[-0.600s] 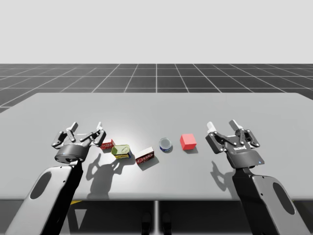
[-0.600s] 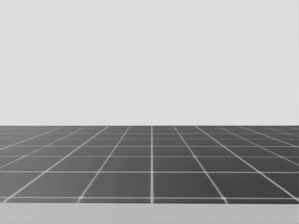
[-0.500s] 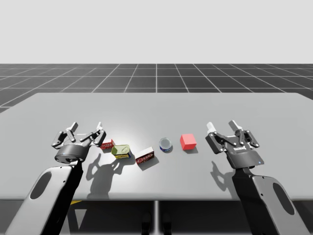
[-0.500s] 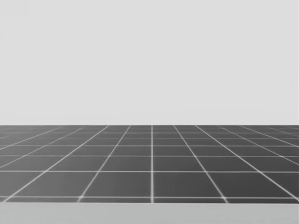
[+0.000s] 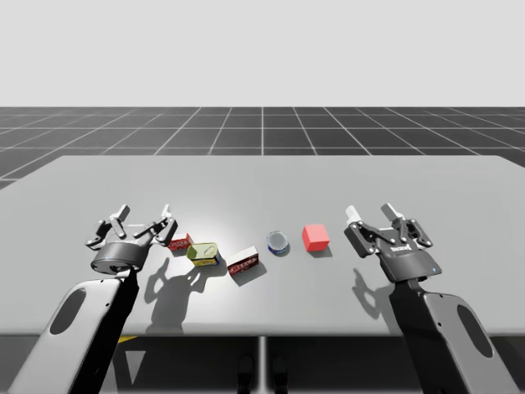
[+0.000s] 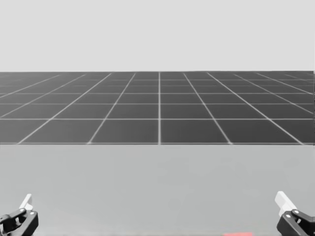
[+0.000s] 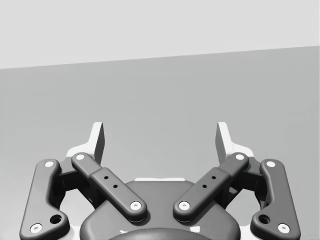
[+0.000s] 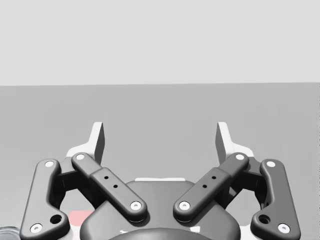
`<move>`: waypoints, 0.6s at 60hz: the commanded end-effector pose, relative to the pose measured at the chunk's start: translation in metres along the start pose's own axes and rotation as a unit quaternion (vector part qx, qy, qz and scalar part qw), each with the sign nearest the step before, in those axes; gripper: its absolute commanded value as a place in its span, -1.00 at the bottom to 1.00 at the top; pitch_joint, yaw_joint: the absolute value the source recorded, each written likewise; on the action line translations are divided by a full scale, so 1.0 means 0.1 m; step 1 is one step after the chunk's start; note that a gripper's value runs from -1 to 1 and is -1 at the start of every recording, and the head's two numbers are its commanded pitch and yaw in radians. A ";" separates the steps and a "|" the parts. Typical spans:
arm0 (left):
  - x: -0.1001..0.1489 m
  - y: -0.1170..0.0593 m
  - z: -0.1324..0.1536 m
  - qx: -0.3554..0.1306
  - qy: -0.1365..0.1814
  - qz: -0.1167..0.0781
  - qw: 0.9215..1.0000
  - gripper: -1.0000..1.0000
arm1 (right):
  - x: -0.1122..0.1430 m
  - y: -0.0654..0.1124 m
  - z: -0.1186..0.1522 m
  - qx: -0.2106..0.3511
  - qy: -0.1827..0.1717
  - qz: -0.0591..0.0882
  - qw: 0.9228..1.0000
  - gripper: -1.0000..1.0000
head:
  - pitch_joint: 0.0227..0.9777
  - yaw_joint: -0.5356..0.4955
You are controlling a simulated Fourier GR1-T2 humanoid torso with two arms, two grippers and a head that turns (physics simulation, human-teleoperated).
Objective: Find the red cube and pick it up.
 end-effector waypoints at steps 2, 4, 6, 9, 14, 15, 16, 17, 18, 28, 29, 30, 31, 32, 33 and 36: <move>0.00 0.00 0.00 0.001 -0.001 -0.002 1.000 -1.00 | -0.01 -0.01 0.00 -0.004 0.000 0.004 1.000 -1.00 | -0.13 0.03; 0.00 0.00 0.00 0.001 -0.001 -0.003 1.000 -1.00 | -0.01 -0.01 0.00 -0.004 0.000 0.004 1.000 -1.00 | -0.09 0.02; 0.00 0.00 0.00 0.001 -0.001 -0.003 1.000 -1.00 | -0.01 -0.01 -0.01 -0.003 0.000 0.005 1.000 -1.00 | -0.03 0.02; 0.00 0.00 -0.01 0.001 -0.001 -0.004 1.000 -1.00 | -0.02 -0.01 -0.01 -0.003 0.000 0.007 1.000 -1.00 | 0.05 0.00; 0.00 0.00 -0.01 0.001 -0.001 -0.005 1.000 -1.00 | -0.02 -0.02 -0.01 -0.004 0.000 0.008 1.000 -1.00 | 0.16 -0.03; 0.00 0.00 -0.01 0.001 -0.002 -0.005 1.000 -1.00 | -0.02 -0.02 -0.01 -0.004 0.000 0.008 1.000 -1.00 | 0.18 -0.04; 0.00 0.00 -0.01 0.001 -0.002 -0.005 1.000 -1.00 | -0.02 -0.02 -0.01 -0.004 0.000 0.008 1.000 -1.00 | 0.19 -0.05; 0.00 0.00 -0.01 0.001 -0.002 -0.005 1.000 -1.00 | -0.02 -0.02 -0.01 -0.004 0.000 0.009 1.000 -1.00 | 0.20 -0.05; 0.00 0.00 -0.01 0.001 -0.002 -0.005 1.000 -1.00 | -0.02 -0.02 -0.01 -0.004 0.000 0.009 1.000 -1.00 | 0.22 -0.07; 0.00 -0.01 0.00 0.000 -0.003 -0.007 1.000 -1.00 | -0.04 0.01 -0.02 -0.001 0.004 0.012 1.000 -1.00 | 0.37 -0.20; 0.00 -0.01 0.00 0.000 -0.003 -0.007 1.000 -1.00 | -0.04 0.01 -0.02 0.000 0.004 0.012 1.000 -1.00 | 0.38 -0.22; 0.00 -0.01 0.00 0.000 -0.003 -0.007 1.000 -1.00 | -0.04 0.01 -0.02 0.000 0.004 0.012 1.000 -1.00 | 0.40 -0.24; 0.00 -0.01 -0.01 0.000 -0.003 -0.006 1.000 -1.00 | -0.05 0.01 -0.02 0.000 0.004 0.012 1.000 -1.00 | 0.42 -0.25; 0.00 0.00 -0.01 0.000 -0.003 -0.006 1.000 -1.00 | -0.05 0.01 -0.02 0.000 0.004 0.013 1.000 -1.00 | 0.43 -0.27; 0.00 -0.01 -0.01 0.000 -0.003 -0.006 1.000 -1.00 | -0.05 0.01 -0.02 -0.001 0.005 0.013 1.000 -1.00 | 0.46 -0.30; 0.00 0.00 0.00 -0.001 -0.004 -0.005 1.000 -1.00 | -0.05 0.01 -0.02 -0.001 0.005 0.012 1.000 -1.00 | 0.50 -0.33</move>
